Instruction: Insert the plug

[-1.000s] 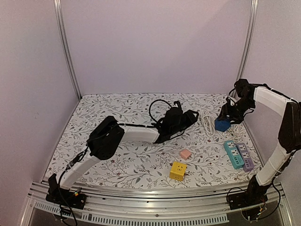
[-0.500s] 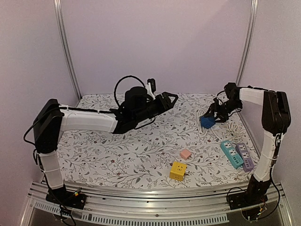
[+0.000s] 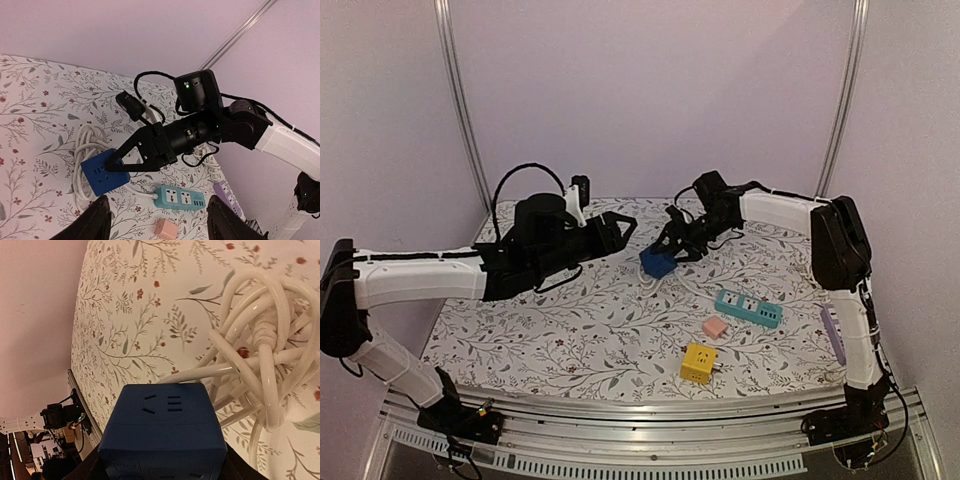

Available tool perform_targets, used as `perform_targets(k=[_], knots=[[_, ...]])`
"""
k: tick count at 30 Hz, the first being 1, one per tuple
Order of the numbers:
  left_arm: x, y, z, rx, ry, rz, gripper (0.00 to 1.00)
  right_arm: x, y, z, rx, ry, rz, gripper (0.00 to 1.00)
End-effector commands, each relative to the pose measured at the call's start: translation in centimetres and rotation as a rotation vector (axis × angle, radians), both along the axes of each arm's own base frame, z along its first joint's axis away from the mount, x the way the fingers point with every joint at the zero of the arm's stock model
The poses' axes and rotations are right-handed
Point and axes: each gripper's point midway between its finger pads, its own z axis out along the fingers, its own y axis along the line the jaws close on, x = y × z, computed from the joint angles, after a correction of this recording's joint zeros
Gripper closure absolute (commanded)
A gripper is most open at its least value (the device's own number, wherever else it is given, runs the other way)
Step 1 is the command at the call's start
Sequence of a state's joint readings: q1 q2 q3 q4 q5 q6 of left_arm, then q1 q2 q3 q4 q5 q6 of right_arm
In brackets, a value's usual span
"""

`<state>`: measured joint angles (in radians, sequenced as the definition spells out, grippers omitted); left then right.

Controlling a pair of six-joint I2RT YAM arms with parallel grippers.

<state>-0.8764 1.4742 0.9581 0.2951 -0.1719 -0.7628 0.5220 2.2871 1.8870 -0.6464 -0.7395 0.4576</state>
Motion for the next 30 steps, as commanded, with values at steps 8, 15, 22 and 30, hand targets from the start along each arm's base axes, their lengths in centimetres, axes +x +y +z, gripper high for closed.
perform_targets(k=[8,15,22,30], knots=[[-1.3,8.9,-3.3,0.354,0.026,0.160,0.34,1.6,4.5,8.0,0.109,-0.109,0.016,1.00],[-0.4,6.7,-6.6,0.357,0.134,0.141,0.37,1.1,-1.9,10.7,-0.067,-0.257,0.052,1.00],[1.1,4.1,-9.3,0.385,0.204,0.148,0.37,-2.1,-8.3,8.7,-0.362,-0.424,0.167,1.00],[0.5,3.3,-10.0,0.372,0.240,0.124,0.38,-4.1,-11.0,8.4,-0.481,-0.632,0.303,1.00]])
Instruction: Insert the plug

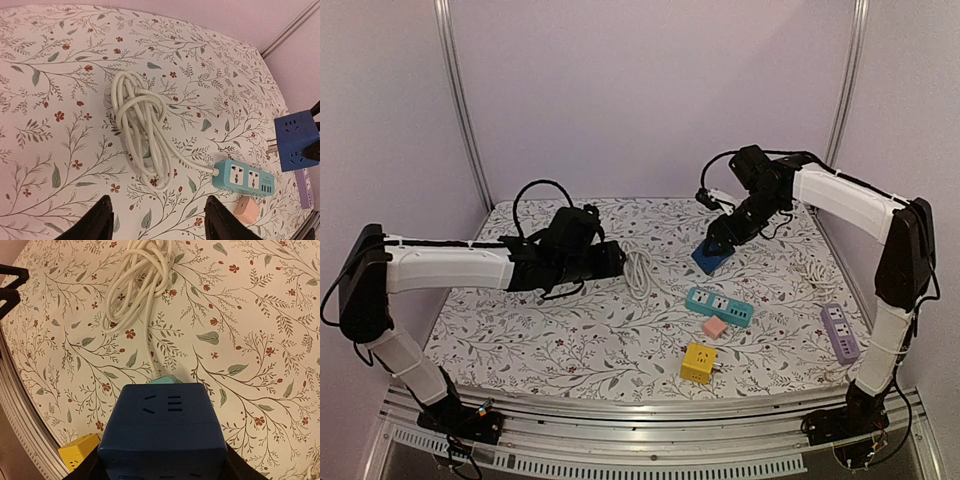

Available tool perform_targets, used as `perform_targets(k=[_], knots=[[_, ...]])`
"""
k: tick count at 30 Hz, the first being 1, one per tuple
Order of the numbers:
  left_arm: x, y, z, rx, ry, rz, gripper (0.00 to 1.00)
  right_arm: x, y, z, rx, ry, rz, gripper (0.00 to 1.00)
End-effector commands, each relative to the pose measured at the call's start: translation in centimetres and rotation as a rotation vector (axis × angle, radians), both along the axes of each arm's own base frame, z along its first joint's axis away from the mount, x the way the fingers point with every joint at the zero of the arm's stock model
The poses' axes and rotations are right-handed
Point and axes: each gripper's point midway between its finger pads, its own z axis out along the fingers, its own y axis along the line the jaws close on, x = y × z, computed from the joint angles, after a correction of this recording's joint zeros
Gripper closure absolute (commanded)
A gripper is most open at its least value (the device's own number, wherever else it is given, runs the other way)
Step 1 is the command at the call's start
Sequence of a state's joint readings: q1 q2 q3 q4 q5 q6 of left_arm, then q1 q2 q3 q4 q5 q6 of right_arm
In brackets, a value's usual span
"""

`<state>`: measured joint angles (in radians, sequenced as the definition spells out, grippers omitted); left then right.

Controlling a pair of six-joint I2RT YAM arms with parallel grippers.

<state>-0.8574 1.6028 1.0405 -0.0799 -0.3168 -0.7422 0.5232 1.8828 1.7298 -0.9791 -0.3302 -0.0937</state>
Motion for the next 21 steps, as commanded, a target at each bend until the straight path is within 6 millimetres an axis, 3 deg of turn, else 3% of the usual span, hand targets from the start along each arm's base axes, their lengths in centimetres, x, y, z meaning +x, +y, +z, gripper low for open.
perform_targets(k=[1,6,9,12,21], knots=[[-1.1,0.0,0.1,-0.006,0.025,-0.018,0.38,0.7,-1.5,0.9,-0.092,-0.163,0.084,1.00],[-2.6,1.7,0.0,0.013,0.008,-0.007,0.39,-1.8,-0.5,-0.8,-0.108,-0.129,0.280,1.00],[-3.6,2.7,0.1,0.001,-0.001,0.001,0.39,-2.5,0.0,-0.4,-0.098,-0.158,0.350,1.00],[-4.7,3.5,-0.1,-0.002,-0.009,0.006,0.39,-3.0,0.3,-0.5,-0.092,-0.158,0.387,1.00],[-7.0,6.0,0.1,-0.017,-0.045,0.034,0.40,-4.0,1.2,-3.8,-0.146,-0.066,0.447,1.00]])
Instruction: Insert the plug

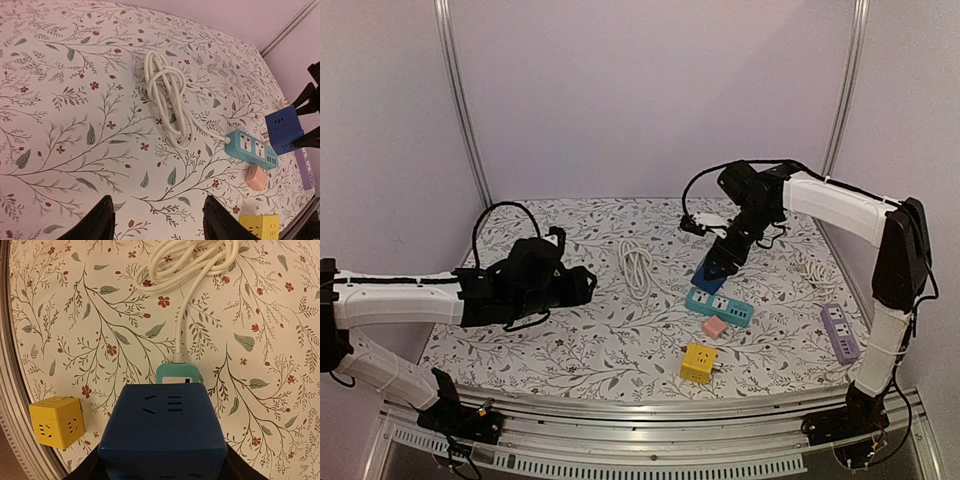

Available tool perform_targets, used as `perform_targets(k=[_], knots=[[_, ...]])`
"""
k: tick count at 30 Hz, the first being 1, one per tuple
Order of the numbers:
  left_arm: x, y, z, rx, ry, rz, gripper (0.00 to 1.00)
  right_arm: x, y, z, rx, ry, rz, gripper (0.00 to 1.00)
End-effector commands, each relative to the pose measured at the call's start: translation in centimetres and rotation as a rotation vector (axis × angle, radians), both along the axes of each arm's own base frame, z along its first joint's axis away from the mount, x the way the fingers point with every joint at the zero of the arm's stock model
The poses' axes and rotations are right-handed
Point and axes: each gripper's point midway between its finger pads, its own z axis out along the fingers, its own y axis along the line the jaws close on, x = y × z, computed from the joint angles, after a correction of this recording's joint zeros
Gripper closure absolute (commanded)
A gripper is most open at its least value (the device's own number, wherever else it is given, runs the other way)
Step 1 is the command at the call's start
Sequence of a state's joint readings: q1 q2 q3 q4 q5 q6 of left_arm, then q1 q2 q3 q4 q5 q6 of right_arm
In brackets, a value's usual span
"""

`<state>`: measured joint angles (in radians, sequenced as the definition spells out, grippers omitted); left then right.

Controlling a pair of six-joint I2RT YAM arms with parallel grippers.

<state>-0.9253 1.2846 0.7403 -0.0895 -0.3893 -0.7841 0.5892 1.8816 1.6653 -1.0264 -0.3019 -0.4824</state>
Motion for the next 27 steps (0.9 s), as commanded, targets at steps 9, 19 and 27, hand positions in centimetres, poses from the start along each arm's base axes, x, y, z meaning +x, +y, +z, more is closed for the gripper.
perform_targets(k=[9,19,27], knots=[[-2.0,2.5,0.8,-0.023,-0.054,0.037,0.40,-0.4,0.9,-3.4,-0.070,0.059,0.034,1.00],[-2.8,4.5,0.8,-0.020,-0.079,0.068,0.39,1.1,0.7,-4.4,-0.121,0.022,0.015,1.00],[-3.3,5.9,0.7,-0.020,-0.089,0.095,0.39,1.8,0.8,-4.8,-0.133,0.008,0.009,1.00]])
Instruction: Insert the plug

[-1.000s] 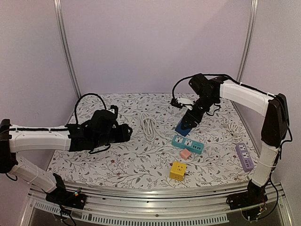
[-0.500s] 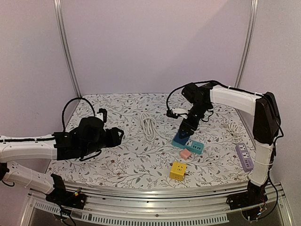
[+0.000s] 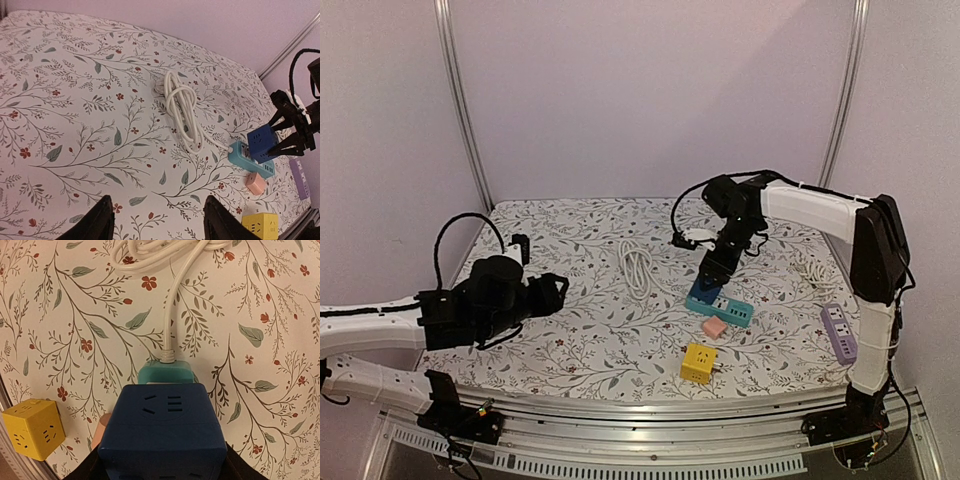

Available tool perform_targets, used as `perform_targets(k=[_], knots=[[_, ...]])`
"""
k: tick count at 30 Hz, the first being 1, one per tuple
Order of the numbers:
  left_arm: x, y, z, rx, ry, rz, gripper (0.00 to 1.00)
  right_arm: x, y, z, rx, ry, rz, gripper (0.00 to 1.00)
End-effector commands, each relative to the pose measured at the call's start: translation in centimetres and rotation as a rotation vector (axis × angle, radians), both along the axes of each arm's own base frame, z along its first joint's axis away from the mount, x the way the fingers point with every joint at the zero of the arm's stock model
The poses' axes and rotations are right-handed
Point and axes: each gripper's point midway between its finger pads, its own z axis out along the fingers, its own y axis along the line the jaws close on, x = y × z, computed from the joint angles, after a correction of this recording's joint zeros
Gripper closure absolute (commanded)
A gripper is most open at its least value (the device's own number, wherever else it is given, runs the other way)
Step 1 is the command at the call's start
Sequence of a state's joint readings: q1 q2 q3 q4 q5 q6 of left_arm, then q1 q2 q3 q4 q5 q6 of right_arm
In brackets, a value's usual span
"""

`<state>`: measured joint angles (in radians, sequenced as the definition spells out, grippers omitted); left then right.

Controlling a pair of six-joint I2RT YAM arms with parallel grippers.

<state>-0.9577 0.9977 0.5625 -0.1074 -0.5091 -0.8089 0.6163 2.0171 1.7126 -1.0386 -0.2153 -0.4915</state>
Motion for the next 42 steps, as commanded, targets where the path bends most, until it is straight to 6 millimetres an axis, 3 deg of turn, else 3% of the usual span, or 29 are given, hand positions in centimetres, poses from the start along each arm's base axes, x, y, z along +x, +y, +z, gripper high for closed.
perform_targets(k=[1,8,19,34,42], knots=[[-0.6,1.1,-1.0,0.033,0.009,0.020,0.39,0.8,0.6,-0.3,-0.003,-0.020,0.001,1.00],[-0.6,1.3,-1.0,0.038,0.002,0.030,0.39,-0.1,1.7,-0.5,0.006,0.003,0.029,1.00],[-0.5,1.3,-1.0,0.042,-0.002,0.029,0.39,-2.4,0.6,-1.1,-0.051,0.046,0.066,1.00],[-0.6,1.2,-1.2,0.058,0.000,0.013,0.39,-4.2,1.9,-1.7,-0.068,0.071,0.122,1.00],[-0.6,1.3,-1.3,0.058,-0.001,0.021,0.39,-4.7,2.7,0.4,-0.035,0.061,0.096,1.00]])
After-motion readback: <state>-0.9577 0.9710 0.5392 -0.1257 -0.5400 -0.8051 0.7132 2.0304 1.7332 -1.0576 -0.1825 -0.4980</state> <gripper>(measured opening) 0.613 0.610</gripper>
